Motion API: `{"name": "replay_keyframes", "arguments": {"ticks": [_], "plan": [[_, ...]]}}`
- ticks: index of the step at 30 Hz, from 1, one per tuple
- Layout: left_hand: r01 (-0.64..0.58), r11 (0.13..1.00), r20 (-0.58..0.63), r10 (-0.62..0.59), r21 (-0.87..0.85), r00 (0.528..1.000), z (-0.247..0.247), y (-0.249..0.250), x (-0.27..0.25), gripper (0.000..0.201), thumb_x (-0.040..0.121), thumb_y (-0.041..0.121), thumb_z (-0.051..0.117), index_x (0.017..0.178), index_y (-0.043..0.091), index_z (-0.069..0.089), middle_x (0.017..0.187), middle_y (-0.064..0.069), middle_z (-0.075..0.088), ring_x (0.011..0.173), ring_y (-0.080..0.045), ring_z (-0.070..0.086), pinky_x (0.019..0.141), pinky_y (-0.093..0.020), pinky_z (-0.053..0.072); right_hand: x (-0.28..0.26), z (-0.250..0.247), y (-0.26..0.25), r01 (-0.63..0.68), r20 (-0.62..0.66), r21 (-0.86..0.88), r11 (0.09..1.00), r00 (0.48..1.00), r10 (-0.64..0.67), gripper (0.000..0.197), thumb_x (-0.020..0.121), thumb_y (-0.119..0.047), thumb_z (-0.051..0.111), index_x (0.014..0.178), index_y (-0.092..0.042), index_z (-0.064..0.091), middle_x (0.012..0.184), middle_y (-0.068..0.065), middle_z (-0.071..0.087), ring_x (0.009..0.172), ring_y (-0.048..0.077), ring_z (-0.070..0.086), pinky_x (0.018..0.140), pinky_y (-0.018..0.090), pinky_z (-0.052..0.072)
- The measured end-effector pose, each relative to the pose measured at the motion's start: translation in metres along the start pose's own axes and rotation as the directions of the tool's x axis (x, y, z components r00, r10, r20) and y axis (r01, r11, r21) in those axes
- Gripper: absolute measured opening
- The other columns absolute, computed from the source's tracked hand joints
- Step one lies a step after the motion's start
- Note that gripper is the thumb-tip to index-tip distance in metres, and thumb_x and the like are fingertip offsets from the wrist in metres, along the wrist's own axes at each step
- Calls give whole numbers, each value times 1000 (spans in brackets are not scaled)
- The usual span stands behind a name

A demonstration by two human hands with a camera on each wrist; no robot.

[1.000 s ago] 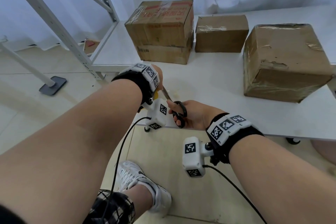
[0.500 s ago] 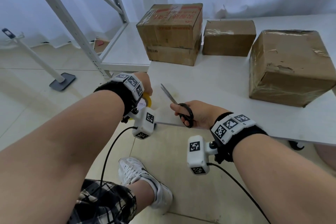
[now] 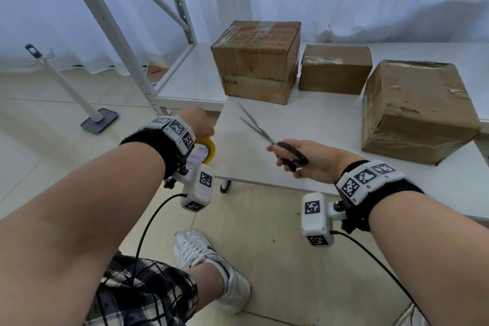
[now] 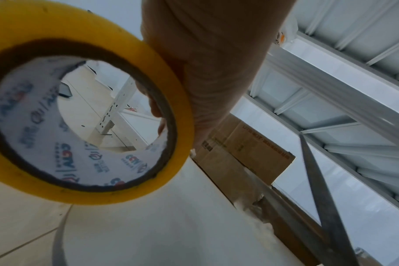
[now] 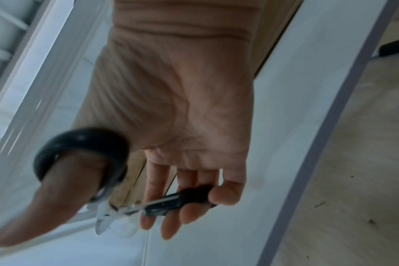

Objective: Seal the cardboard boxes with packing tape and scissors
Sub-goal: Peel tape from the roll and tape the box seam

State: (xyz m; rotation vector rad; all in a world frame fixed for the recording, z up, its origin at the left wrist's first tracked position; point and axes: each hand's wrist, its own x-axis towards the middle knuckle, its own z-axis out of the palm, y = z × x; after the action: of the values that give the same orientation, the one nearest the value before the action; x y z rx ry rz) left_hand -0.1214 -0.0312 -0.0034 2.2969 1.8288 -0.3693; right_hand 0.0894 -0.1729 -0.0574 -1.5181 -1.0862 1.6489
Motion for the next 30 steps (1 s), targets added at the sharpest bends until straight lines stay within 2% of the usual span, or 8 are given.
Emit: {"name": "replay_keyframes", "arguments": {"ticks": [4,6,10,13,16,20,24,30], "plan": [[-96,981,-87,82,-166,993,-7,4,-7,29,89,29,62,107,8,72,108,-9,68,92,-22,58,77,-30,43,0,-22,0,-61,-293,-317,947,956,-37,42,82,-39,73,114,-17,60,101,6,60,84,16,53,69,26,41],[-128,972,-120,106,-195,987,-9,11,-11,29,89,30,61,108,10,71,109,-8,68,87,-19,54,75,-28,40,5,-30,4,-213,-384,-648,731,921,-72,57,83,-39,71,128,-11,50,120,11,58,105,26,54,89,33,44],[-203,952,-139,174,-230,975,-9,29,-19,29,90,32,61,109,12,70,108,-6,66,88,-17,54,76,-27,42,9,-30,12,-212,-321,-771,601,944,-79,70,88,-30,65,145,-9,32,142,15,43,128,31,42,105,35,36],[-276,925,-142,247,-259,959,-8,42,-23,29,92,32,60,110,11,69,103,-3,64,90,-16,55,77,-27,42,9,-23,7,-192,-339,-800,568,926,-165,45,94,-26,55,137,-15,48,137,8,52,125,26,48,105,35,39],[-337,898,-158,303,-283,940,-7,54,-27,28,93,30,58,109,10,69,100,-2,63,90,-15,56,79,-26,44,4,-12,-11,-82,-457,-724,685,801,-387,32,95,-43,49,109,-18,64,102,-2,64,96,19,57,89,37,48],[-412,861,-226,356,-297,907,-5,69,-34,25,92,31,59,102,12,71,89,2,65,81,-11,56,73,-23,43,-6,1,-34,235,-377,-328,915,856,-354,48,87,-53,60,113,-12,62,103,2,65,90,13,60,85,32,53],[-476,837,-254,415,-270,874,-6,87,-41,25,93,33,57,102,14,70,89,3,64,82,-11,57,70,-22,43,-17,-1,-41,282,-323,-158,946,891,-320,15,88,-30,67,91,-15,65,91,7,68,80,14,62,69,20,56],[-555,786,-309,475,-271,824,-9,112,-49,25,93,34,57,102,15,70,94,1,65,83,-11,56,61,-17,36,-31,-23,-47,266,-463,-312,912,796,-390,10,89,-17,67,79,-16,65,78,6,67,73,15,63,70,25,55]]}}
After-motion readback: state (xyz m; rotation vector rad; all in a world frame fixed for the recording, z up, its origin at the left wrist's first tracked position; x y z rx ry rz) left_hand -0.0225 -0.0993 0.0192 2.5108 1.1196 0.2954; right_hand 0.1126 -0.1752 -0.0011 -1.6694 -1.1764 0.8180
